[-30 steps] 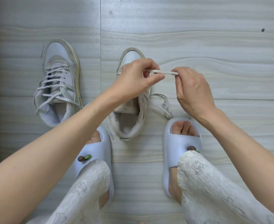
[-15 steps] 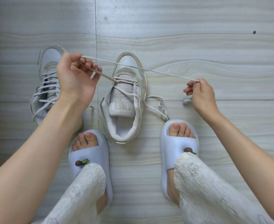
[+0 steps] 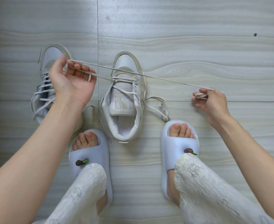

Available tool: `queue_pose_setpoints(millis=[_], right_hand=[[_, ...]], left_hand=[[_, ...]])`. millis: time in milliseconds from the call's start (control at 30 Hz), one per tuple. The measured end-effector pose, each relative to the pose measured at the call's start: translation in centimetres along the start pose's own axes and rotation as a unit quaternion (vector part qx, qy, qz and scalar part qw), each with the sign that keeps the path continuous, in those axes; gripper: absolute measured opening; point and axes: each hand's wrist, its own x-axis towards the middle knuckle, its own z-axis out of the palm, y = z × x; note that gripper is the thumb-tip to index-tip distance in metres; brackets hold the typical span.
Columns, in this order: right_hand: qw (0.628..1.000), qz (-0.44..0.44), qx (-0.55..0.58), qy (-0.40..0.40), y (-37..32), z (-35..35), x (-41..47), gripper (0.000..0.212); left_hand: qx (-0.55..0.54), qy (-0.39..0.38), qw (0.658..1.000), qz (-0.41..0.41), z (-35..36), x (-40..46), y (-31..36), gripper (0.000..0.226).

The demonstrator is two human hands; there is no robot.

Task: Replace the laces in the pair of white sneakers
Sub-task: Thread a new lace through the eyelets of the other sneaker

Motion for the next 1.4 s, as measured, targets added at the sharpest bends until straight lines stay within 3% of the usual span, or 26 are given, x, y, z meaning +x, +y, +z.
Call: queue_pose_setpoints(millis=[267, 400, 467, 500, 600, 700, 767, 900, 1067, 1200, 1400], right_hand=[[0.988, 0.06, 0.142, 0.013, -0.1, -1.8, 0.1, 0.022], [0.981, 0.058, 0.168, -0.073, -0.5, -1.6, -1.3, 0.023], [0.976, 0.054, 0.16, -0.136, -0.9, -0.5, -2.2, 0.024], [0.973, 0.056, 0.15, -0.167, -1.2, 0.3, -2.6, 0.024], [0.968, 0.043, 0.082, -0.232, -2.1, 2.9, -4.1, 0.025], [0.961, 0.018, 0.08, -0.266, -3.3, 4.9, -5.4, 0.028], [0.953, 0.007, 0.091, -0.288, -4.1, 5.7, -6.2, 0.029], [0.948, -0.019, 0.067, -0.309, -4.4, 6.5, -7.3, 0.029], [0.947, -0.031, 0.059, -0.313, -4.2, 6.7, -7.9, 0.029], [0.943, -0.027, 0.067, -0.325, -4.4, 7.2, -8.4, 0.029], [0.943, -0.017, 0.083, -0.321, -4.5, 7.4, -8.4, 0.028]], left_hand=[[0.0, 0.014, 1.0, -0.005, 0.0, -0.3, 0.1, 0.029], [0.064, -0.008, 0.998, 0.0, 0.2, -0.5, -0.4, 0.028], [0.193, -0.041, 0.98, 0.016, 0.5, -0.5, -0.7, 0.024], [0.293, -0.047, 0.954, 0.037, 0.7, -0.4, -1.0, 0.02], [0.538, -0.019, 0.833, 0.129, 0.5, -0.3, -2.1, 0.018], [0.626, 0.018, 0.715, 0.31, 0.4, -1.6, -3.1, 0.039], [0.648, -0.042, 0.64, 0.412, 1.0, -2.8, -4.1, 0.03], [0.704, -0.226, 0.566, 0.365, 1.4, -4.5, -7.3, 0.013], [0.699, -0.259, 0.551, 0.376, 1.0, -4.8, -8.1, 0.027], [0.701, -0.254, 0.544, 0.384, 1.6, -4.8, -7.9, 0.009], [0.706, -0.236, 0.586, 0.32, 0.9, -5.2, -8.1, 0.006]])
